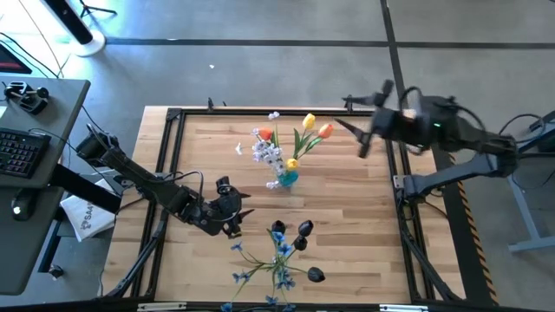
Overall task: Sort flowers into vase by color
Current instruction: Put the orange tulip into the blue vase
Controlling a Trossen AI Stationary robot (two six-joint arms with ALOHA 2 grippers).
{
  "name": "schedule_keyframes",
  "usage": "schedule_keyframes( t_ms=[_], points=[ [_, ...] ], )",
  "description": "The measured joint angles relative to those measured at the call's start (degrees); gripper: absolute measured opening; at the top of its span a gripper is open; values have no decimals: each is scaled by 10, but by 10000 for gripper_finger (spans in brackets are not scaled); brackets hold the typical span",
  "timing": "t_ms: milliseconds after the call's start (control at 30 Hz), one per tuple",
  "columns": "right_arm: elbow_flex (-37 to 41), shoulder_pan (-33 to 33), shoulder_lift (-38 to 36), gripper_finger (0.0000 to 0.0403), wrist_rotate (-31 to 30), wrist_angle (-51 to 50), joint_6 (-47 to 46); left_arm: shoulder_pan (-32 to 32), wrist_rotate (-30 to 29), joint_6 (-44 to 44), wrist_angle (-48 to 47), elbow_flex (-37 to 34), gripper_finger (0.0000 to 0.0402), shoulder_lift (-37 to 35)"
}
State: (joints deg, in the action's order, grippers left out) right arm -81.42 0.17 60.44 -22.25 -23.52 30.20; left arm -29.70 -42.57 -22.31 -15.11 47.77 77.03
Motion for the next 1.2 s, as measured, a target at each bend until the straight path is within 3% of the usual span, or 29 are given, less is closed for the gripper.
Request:
schedule_keyframes(
  t_ms=[167, 300, 433, 633, 700, 800, 1033, 1200],
  points=[
    [39, 49, -55, 221, 19, -114, -147, -7, -70, 0, -1, 0, 197, -11],
    [172, 72, -96, 206, 13, -113, -257, -17, -128, -5, -4, 0, 197, -29],
    [346, 82, -106, 190, -81, 33, -399, -18, -144, -39, -32, 1, 197, -49],
    [506, 48, -33, 181, -106, 382, -410, 3, -143, -60, -45, 1, 197, -63],
    [517, 30, -9, 180, -109, 466, -405, 10, -137, -60, -46, 1, 197, -63],
    [505, 9, 20, 180, -64, 515, -389, 18, -129, -55, -46, 1, 197, -62],
    [443, -19, 66, 178, -23, 517, -368, 31, -100, -55, -48, 1, 197, -61],
    [409, -20, 81, 129, 15, 511, -366, 31, -89, -54, -48, 0, 197, -61]
  ],
)
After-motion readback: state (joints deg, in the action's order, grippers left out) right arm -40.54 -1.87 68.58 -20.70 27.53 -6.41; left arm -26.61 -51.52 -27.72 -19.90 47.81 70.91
